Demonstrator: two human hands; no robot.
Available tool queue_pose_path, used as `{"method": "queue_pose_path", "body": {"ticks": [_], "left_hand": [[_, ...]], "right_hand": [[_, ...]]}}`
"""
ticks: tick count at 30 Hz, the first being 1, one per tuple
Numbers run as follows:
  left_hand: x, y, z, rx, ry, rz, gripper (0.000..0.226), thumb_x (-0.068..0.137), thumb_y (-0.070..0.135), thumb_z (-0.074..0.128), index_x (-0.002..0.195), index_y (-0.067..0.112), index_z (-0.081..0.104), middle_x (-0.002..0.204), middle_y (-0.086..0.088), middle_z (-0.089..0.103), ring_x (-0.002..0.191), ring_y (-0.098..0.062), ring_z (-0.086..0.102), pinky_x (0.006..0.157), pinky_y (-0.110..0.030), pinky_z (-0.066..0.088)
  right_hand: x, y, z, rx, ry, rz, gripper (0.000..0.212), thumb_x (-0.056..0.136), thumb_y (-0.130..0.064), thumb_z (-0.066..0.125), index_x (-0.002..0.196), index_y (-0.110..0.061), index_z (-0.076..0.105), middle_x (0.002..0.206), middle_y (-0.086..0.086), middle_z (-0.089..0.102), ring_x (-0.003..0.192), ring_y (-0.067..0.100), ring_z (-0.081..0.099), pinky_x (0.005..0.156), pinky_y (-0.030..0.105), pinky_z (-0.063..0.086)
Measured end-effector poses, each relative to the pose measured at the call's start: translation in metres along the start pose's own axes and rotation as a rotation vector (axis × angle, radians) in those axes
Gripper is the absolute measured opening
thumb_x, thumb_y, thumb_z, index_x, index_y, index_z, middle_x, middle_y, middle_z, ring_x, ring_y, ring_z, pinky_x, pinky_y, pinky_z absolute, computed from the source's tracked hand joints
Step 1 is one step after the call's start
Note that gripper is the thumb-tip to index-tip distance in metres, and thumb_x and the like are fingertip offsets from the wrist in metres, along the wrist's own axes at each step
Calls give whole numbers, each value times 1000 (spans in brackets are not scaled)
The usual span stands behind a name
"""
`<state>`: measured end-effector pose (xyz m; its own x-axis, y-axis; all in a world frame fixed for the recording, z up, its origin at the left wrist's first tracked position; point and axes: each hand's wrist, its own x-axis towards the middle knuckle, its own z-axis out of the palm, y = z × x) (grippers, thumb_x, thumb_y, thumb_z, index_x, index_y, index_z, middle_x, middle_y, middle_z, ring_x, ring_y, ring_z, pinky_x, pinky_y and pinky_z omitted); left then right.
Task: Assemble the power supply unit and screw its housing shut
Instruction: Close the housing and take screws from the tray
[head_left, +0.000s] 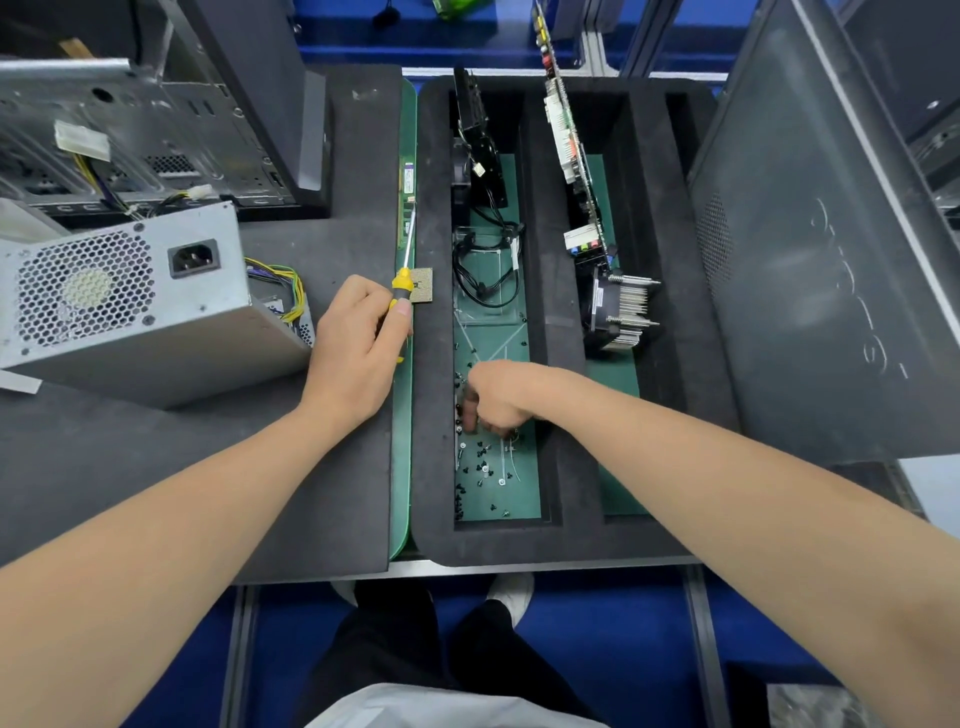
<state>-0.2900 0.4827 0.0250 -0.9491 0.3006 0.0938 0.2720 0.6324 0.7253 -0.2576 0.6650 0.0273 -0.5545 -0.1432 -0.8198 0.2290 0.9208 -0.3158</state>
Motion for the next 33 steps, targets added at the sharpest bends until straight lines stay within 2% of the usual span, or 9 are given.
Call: {"method": "queue_pose_path", "body": {"ticks": [4,9,11,15,18,23,26,28,33], "left_hand": [[0,0,0,-4,2,1,39,107,29,45,77,9,62,95,-2,49,89,-14,52,79,-35,44],[0,0,0,-8,6,1,39,106,29,45,76,9,61,94,-1,48,89,-14,52,80,-36,44],[0,0,0,-10,6,-1,40,106,29,45,76,9,61,94,-2,48,89,-15,52,80,-39,46],[0,1,0,-14,7,-3,39,106,29,45,76,9,61,95,-2,49,89,-15,52,81,-40,47],[0,0,0,-18,11,2,40,106,28,46,77,7,61,94,-3,49,89,-15,52,81,-38,46],[0,0,0,-9,11,12,40,107,28,46,77,7,62,95,-2,49,89,-14,52,80,-32,44],[0,0,-1,11,12,26,39,108,26,47,77,7,61,94,-2,48,88,-13,51,79,-16,38],[0,1,-1,12,14,25,38,108,25,48,77,7,61,93,-1,48,88,-12,51,78,-9,34],[0,1,-2,13,9,17,39,108,28,47,78,9,62,93,2,47,87,-10,51,79,-7,33]], "right_hand": [[5,4,-6,-106,181,12,29,101,-4,54,126,-3,67,123,11,70,114,30,69,86,34,56],[4,5,-1,256,-27,14,25,102,3,52,122,8,67,117,22,71,91,31,72,86,39,61],[2,4,1,346,-12,24,27,102,-1,53,124,10,65,115,22,73,97,35,74,86,40,60],[3,7,-12,118,262,-2,18,100,-10,57,112,-3,68,78,5,60,67,21,60,55,28,45],[4,8,-23,136,280,-1,6,100,-8,57,103,-9,62,76,4,59,59,15,59,41,19,43],[2,6,-28,133,278,-7,24,100,-5,56,120,0,66,103,15,70,86,29,71,71,32,60],[2,-1,-26,64,259,-16,35,102,-6,51,136,-5,62,129,16,68,112,34,68,96,41,57],[-1,-5,-21,-19,220,8,46,103,-3,49,149,-8,50,139,13,61,119,33,65,99,38,55],[-6,4,-28,-47,241,-21,27,100,-9,55,123,-6,70,118,17,70,111,36,67,91,41,55]]}}
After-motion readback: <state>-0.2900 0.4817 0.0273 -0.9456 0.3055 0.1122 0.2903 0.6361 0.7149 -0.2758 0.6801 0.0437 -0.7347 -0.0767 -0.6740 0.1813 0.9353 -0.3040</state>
